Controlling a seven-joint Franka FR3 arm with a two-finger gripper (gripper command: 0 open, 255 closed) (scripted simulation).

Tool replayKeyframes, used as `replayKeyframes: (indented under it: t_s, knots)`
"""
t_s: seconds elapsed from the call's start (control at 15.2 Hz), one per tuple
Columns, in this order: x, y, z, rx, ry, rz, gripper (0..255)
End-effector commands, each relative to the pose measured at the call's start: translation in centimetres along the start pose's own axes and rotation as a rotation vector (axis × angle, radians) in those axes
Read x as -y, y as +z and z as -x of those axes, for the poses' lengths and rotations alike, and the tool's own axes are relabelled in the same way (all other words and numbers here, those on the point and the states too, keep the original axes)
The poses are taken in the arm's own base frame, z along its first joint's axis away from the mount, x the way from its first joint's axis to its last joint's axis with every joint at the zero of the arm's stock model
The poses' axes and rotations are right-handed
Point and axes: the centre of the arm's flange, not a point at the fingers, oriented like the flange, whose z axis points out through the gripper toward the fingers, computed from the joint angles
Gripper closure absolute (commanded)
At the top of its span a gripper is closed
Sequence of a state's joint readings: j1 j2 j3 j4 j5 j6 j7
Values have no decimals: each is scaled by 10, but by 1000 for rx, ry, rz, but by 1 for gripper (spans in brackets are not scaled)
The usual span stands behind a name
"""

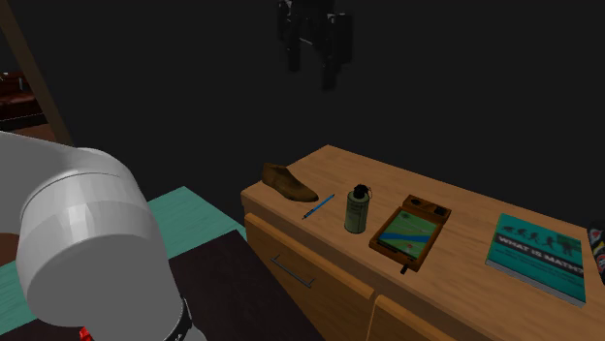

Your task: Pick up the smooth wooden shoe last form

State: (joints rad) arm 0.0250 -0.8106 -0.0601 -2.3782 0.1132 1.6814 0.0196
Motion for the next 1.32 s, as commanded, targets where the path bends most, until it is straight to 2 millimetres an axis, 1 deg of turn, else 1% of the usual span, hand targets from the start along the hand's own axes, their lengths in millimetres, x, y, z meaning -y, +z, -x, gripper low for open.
replayKeyframes:
  t_s: [0.0, 0.66, 1.25]
  knots:
    - [0, 0, 0, 0, 0, 0, 0]
    - [95, 96, -39, 103, 240, 52, 0]
    - [166, 190, -84, 196, 456, 99, 0]
